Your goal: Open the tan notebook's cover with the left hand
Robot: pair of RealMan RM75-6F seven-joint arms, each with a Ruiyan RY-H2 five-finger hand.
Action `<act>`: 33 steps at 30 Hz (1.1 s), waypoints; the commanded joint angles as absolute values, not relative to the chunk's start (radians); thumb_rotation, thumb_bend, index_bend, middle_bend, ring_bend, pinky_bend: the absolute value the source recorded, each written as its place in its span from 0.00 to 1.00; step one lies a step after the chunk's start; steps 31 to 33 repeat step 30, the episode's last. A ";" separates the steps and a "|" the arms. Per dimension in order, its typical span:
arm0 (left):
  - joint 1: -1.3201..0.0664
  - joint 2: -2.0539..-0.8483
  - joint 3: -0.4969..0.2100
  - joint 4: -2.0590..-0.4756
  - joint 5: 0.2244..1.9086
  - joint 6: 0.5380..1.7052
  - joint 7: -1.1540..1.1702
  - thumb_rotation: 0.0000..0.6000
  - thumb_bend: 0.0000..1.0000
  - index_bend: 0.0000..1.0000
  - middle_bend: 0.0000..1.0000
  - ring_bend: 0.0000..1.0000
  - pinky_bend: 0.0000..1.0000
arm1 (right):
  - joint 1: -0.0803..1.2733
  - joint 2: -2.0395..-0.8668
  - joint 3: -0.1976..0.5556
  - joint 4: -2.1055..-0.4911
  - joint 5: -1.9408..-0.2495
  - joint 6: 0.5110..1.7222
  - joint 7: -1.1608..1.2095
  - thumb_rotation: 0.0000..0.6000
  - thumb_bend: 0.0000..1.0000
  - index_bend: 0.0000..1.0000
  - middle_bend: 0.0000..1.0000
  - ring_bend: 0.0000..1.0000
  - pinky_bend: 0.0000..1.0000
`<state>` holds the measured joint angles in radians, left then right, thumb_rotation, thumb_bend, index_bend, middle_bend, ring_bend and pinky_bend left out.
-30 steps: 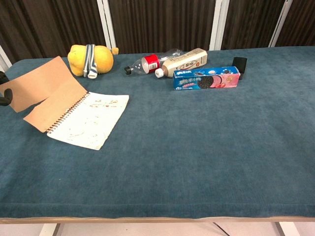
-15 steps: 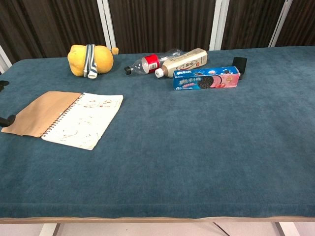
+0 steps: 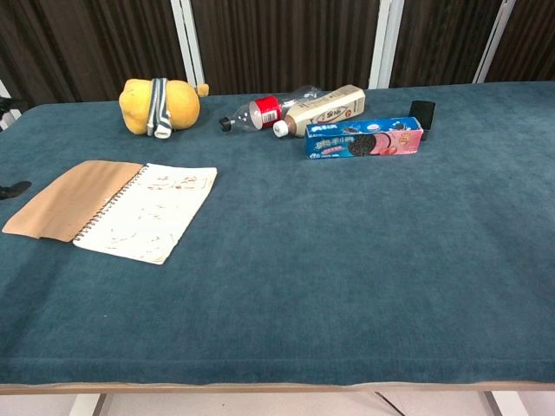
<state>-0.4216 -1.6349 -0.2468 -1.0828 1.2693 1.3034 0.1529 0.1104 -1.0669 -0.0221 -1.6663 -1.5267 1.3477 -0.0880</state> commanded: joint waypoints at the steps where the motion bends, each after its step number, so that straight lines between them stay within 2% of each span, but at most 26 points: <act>1: -0.287 -1.314 -0.134 -1.487 1.385 1.434 0.225 1.00 0.29 0.00 0.00 0.00 0.27 | 0.105 -1.074 -0.016 -1.659 -1.535 1.370 -0.075 1.00 0.00 0.00 0.00 0.00 0.24; 5: -0.166 -1.204 -0.042 -1.610 1.471 1.557 0.145 1.00 0.30 0.00 0.00 0.00 0.26 | 0.084 -1.096 -0.002 -1.641 -1.552 1.435 -0.066 1.00 0.00 0.00 0.00 0.00 0.24; 9: -0.103 -1.169 0.025 -1.599 1.551 1.616 0.112 1.00 0.30 0.00 0.00 0.00 0.25 | 0.058 -1.129 0.014 -1.624 -1.552 1.503 -0.092 1.00 0.00 0.00 0.00 0.00 0.24; 12: -0.099 -1.176 0.023 -1.603 1.545 1.607 0.137 1.00 0.30 0.00 0.00 0.00 0.25 | 0.048 -1.138 0.017 -1.622 -1.552 1.522 -0.098 1.00 0.00 0.00 0.00 0.00 0.24; 19: -0.131 -1.160 0.020 -1.624 1.485 1.479 0.165 1.00 0.30 0.00 0.00 0.00 0.25 | 0.034 -1.133 0.014 -1.617 -1.571 1.547 -0.087 1.00 0.00 0.00 0.00 0.00 0.24; 33: -0.121 -1.164 0.003 -1.627 1.479 1.483 0.155 1.00 0.30 0.01 0.00 0.00 0.25 | 0.028 -1.130 0.013 -1.619 -1.574 1.547 -0.086 1.00 0.00 0.00 0.00 0.00 0.24</act>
